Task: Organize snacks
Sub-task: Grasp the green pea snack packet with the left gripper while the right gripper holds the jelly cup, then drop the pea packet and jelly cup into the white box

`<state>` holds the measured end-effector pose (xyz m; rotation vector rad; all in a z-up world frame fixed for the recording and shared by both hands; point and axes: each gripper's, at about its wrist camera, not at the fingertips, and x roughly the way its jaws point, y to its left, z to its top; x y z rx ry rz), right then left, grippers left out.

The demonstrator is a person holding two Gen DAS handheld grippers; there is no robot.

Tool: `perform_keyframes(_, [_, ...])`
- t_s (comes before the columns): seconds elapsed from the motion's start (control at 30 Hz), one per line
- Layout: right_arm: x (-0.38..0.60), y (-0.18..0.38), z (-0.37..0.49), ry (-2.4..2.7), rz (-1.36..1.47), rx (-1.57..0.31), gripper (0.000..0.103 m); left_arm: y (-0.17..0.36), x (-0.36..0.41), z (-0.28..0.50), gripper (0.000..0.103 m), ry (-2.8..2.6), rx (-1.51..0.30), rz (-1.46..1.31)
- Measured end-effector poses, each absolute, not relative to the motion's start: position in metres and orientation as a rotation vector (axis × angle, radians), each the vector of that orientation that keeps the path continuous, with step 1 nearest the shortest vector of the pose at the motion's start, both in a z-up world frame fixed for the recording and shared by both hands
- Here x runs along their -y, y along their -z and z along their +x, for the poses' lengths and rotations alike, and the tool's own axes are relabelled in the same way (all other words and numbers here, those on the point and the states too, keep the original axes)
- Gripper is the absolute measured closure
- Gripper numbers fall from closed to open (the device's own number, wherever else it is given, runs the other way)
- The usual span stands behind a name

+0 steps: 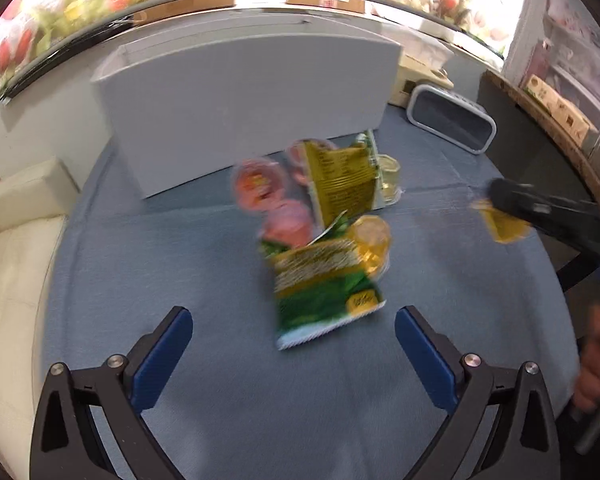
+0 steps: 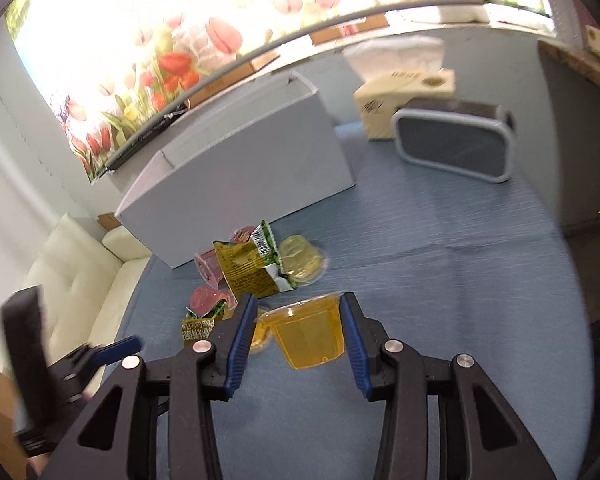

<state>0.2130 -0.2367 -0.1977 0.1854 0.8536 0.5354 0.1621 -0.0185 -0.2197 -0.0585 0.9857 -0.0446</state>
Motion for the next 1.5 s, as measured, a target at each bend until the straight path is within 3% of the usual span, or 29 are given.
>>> perform_keyframes(0.17, [0.256,0.187,0.196,-0.523,0.191,-0.835,0.057,0.236,0.032,0.183,0.001,0.008,-1.02,-0.046])
perform_keyframes(0.33, [0.265,0.184,0.184,-0.523,0.191,-0.817,0.057,0.242,0.037,0.189,0.03,-0.013,-1.003,-0.012])
perform_keyframes(0.6, [0.264,0.189,0.176,-0.535,0.194,-0.823,0.057,0.234,0.021,0.18,0.05,0.004,-1.018,-0.089])
perform_keyframes(1.07, [0.237,0.169,0.166,-0.579,0.134,-0.785,0.057,0.142,-0.002,0.141,0.051,0.049,-0.862,-0.124])
perform_keyframes(1.5, [0.174,0.101,0.265,-0.669,0.093,-0.711,0.056,0.075,-0.054,0.228,0.051,0.073,-0.758,-0.197])
